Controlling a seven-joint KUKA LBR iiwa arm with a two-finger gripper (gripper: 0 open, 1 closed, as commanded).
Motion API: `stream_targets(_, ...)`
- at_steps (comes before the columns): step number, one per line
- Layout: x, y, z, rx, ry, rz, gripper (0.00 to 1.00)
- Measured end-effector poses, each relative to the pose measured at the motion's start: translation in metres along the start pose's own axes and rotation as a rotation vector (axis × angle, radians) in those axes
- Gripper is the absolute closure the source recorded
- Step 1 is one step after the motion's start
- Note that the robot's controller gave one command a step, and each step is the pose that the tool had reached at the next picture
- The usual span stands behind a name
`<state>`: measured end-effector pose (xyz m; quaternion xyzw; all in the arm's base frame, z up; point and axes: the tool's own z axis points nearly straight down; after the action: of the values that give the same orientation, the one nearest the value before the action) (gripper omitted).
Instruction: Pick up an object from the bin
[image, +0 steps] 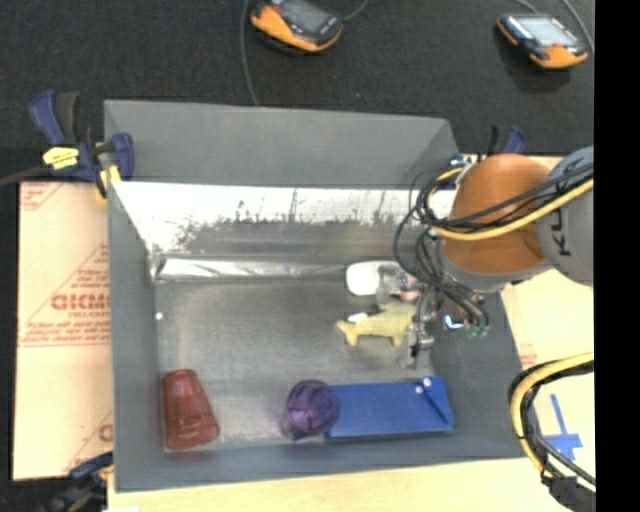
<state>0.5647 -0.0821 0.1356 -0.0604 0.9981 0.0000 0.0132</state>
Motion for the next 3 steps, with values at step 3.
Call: stream_targets(3,0.024,-0.014,-0.012,0.000,0.011,0.000,1.00)
